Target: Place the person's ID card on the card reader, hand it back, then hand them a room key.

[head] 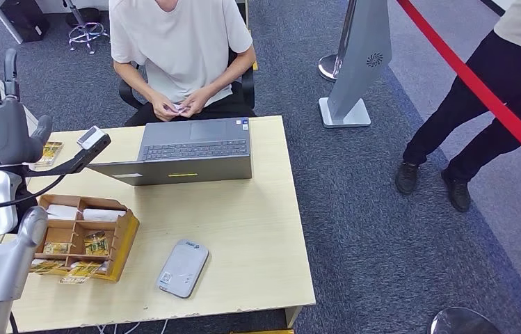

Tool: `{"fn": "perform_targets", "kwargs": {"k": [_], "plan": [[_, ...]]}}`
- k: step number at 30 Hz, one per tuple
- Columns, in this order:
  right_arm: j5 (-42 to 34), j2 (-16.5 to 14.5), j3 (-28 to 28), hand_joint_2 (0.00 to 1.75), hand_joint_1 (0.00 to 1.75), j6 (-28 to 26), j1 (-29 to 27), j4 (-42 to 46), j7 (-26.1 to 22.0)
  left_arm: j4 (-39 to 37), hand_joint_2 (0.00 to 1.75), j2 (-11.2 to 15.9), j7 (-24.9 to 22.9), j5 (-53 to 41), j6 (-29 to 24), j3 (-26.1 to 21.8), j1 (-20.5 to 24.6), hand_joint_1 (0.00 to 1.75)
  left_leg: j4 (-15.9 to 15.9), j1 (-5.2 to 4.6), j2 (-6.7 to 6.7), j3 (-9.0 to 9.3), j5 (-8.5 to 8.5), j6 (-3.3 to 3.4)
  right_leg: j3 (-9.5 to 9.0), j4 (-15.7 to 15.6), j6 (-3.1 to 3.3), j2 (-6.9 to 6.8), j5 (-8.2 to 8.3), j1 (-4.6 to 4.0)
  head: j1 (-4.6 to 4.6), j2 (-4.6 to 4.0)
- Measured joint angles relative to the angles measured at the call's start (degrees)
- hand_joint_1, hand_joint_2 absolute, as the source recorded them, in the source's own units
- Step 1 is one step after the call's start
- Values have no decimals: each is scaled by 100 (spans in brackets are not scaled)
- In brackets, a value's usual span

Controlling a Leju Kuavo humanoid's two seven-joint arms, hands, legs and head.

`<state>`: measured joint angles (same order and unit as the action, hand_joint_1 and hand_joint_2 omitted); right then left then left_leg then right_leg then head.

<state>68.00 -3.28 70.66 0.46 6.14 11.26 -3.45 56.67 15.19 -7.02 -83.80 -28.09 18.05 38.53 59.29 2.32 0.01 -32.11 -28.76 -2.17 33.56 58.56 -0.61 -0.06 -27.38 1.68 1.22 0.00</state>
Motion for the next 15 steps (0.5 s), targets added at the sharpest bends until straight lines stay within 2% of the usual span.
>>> {"fn": "perform_targets", "kwargs": {"k": [12, 15], "plan": [[-12, 0, 0, 175, 0, -1, 0, 0, 0, 51, 175, 0, 14, 10, 9, -7, -46, 0, 0, 0, 0, 0, 0, 0, 0, 0, 0, 0, 0, 0, 0, 0], [-216, 0, 34, 175, 0, -54, -23, 0, 26, 1037, 175, 8, 167, 120, 79, -31, -1025, 0, -2, -4, 7, 1, -8, 3, 2, -2, -3, 9, -4, 5, 4, -1]]}}
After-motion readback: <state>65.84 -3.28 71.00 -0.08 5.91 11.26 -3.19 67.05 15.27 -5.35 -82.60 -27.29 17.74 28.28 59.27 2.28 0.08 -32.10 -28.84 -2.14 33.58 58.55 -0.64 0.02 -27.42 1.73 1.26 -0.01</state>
